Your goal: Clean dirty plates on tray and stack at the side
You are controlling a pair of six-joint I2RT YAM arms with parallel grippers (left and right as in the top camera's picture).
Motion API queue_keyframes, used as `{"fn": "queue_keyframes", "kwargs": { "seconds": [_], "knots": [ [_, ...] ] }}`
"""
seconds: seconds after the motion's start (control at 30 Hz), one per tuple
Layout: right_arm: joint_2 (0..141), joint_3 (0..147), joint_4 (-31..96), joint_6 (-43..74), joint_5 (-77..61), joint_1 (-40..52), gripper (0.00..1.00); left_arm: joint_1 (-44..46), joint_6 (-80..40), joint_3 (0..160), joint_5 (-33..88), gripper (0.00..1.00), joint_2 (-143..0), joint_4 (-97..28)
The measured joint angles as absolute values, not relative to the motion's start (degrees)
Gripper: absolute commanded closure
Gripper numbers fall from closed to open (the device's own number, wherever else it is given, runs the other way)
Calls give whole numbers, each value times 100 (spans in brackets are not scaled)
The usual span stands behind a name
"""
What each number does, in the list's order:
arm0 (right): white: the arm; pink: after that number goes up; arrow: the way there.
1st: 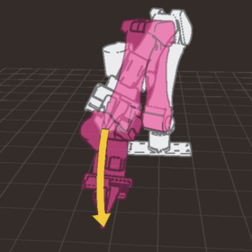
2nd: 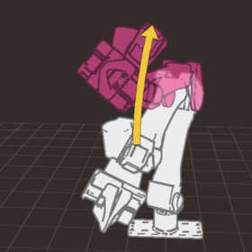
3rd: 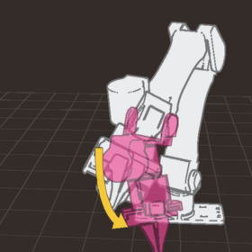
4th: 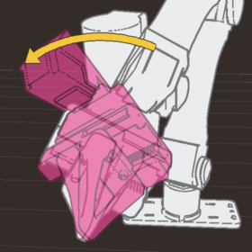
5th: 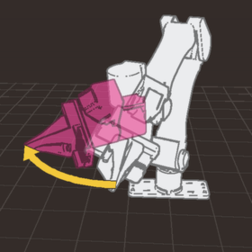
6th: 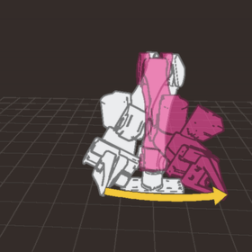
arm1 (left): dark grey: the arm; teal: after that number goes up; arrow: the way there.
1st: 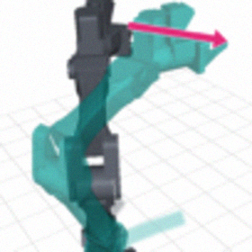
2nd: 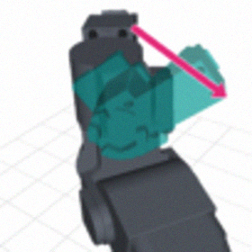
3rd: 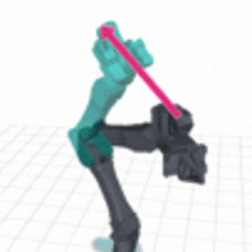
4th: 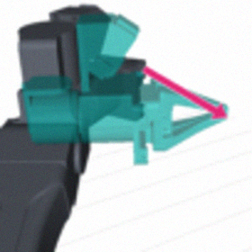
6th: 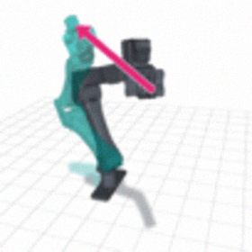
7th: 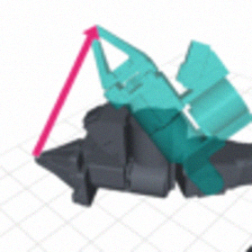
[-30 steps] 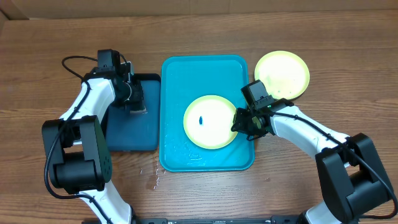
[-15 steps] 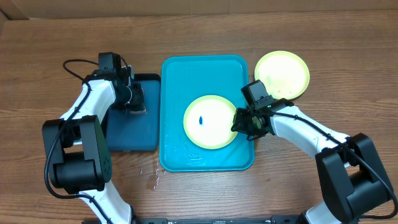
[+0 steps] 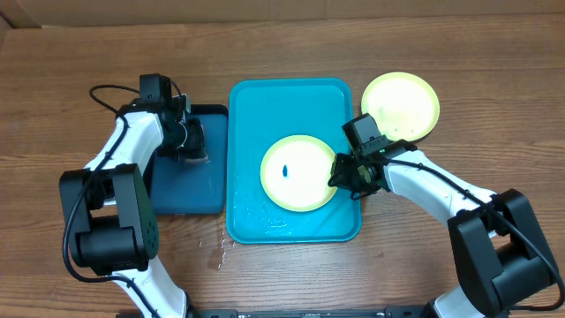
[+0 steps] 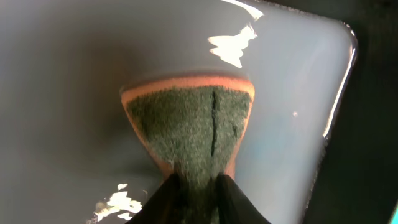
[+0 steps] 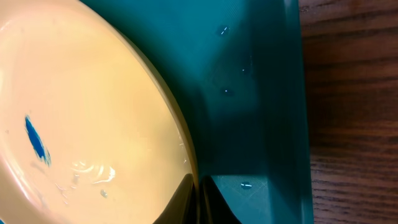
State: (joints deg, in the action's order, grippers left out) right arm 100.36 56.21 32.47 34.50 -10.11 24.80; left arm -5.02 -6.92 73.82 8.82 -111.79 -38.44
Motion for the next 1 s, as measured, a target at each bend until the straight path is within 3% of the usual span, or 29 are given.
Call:
{"fn": "queue_keyframes", "kwargs": {
  "seconds": [0.5,1.0],
  "knots": [
    [10036,5618,3247,3450,-1011,2480,96,-502,-716,7811,810,71,-11179,-4278],
    [10036,5618,3238,3450,-1011,2480,96,-399,-869,7640,749,77,-11179,-4082]
  ]
}}
